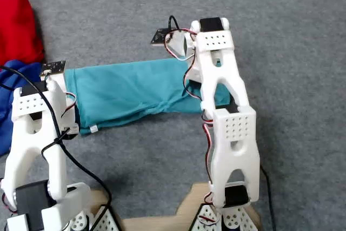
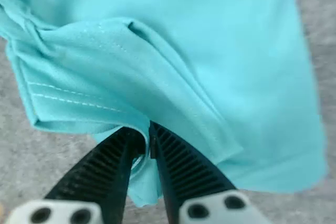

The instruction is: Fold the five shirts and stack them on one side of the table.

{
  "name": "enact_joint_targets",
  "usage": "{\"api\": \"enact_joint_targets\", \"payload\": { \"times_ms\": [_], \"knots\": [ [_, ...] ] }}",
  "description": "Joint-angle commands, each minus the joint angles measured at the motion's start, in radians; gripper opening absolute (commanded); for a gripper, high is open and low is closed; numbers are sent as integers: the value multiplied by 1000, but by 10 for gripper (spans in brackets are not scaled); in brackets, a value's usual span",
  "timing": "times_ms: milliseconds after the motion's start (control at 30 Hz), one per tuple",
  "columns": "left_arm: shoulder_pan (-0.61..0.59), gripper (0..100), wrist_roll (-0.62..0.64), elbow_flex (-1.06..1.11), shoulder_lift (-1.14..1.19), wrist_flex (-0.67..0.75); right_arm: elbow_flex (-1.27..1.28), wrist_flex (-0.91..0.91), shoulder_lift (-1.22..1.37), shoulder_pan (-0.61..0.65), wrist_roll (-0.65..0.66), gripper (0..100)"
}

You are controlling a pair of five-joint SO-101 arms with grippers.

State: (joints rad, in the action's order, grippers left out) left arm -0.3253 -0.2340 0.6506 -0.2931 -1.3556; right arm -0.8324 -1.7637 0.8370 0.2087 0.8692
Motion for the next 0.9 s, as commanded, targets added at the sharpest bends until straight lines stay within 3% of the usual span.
{"api": "enact_joint_targets", "payload": {
  "times_ms": [0,233,467,700,867],
  "knots": [
    [-6,20,-11,-40,1,-12,-79,-20,-5,22,12,4],
    [-6,20,-11,-40,1,-12,-108,-2,-2,27,51,29],
    [-6,20,-11,-38,1,-12,-108,11,-7,25,54,304],
    [-6,20,-11,-38,1,-11,-94,-23,-71,19,23,305],
    [-6,20,-11,-38,2,-6,99,-23,-197,50,18,163]
  ]
}}
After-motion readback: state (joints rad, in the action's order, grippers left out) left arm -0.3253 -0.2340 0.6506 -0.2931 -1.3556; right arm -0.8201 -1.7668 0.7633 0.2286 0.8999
